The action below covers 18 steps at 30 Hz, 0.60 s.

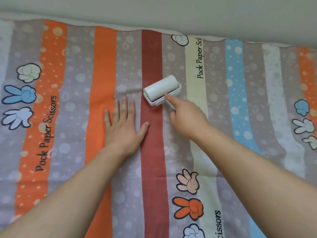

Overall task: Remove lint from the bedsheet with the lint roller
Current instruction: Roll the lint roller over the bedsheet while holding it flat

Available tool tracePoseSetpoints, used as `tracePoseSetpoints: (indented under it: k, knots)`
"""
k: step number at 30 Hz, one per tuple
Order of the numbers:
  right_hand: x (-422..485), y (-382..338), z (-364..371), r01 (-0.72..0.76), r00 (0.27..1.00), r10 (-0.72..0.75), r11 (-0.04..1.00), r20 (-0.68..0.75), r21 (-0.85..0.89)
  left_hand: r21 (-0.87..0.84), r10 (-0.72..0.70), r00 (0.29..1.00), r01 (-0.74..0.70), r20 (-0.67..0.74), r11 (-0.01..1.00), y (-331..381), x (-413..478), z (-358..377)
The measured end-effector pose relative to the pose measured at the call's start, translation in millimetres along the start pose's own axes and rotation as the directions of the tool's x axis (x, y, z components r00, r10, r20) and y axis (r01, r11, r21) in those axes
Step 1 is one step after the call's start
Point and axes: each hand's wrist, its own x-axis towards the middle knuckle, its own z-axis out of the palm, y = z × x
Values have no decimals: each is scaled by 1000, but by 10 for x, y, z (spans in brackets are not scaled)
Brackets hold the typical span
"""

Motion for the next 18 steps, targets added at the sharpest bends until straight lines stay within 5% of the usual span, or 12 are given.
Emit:
tracePoseSetpoints:
  k: [18]
  knots:
    - [-709, 484, -234, -22, 983, 34, 997, 181, -69, 36, -48, 991, 44, 123, 998, 45, 24, -37]
